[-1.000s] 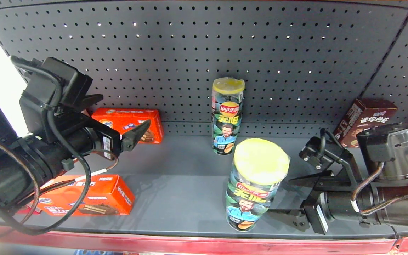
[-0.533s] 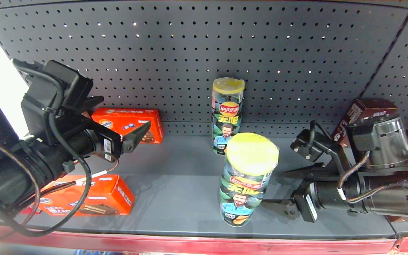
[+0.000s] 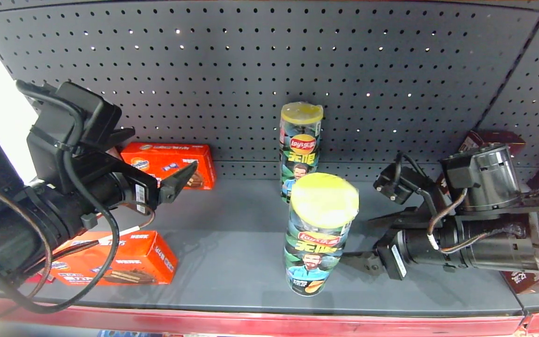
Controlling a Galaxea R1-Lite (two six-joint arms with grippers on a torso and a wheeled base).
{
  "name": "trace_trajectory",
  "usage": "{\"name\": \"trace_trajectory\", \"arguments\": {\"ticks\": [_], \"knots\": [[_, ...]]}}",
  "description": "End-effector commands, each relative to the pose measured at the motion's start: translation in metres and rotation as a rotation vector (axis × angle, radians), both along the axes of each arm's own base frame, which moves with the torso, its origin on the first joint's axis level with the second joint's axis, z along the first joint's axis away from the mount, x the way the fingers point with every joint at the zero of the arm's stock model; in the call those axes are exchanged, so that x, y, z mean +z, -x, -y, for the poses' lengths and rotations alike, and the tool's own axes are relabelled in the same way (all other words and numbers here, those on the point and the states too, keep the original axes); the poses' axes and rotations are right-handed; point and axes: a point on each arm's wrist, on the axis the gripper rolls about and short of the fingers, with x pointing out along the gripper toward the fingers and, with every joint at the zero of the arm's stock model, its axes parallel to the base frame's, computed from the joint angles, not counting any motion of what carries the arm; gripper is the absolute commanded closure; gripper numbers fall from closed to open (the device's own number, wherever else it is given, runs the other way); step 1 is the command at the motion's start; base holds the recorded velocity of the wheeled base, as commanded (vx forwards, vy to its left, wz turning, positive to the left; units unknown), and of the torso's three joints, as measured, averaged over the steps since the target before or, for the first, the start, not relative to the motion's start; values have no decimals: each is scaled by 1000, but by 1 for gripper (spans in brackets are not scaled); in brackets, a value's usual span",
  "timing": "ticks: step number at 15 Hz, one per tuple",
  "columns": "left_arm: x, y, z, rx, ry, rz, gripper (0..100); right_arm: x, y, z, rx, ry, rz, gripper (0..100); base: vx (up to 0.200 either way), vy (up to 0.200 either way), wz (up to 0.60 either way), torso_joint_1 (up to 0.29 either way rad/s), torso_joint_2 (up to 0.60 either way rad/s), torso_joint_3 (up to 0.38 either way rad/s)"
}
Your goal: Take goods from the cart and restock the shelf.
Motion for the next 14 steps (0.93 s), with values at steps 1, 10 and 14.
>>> {"name": "trace_trajectory", "arguments": {"ticks": [1, 10, 14], "knots": [[0, 0, 0, 1, 0, 0, 0, -1, -6, -3, 1, 3, -2, 0, 0, 0, 0, 0, 0, 0], [0, 0, -1, 3, 0, 0, 0, -2, -10, -10, 12, 3, -1, 0, 0, 0, 0, 0, 0, 0], [0, 0, -1, 3, 1, 1, 0, -2, -9, -10, 12, 3, -1, 0, 0, 0, 0, 0, 0, 0]]}}
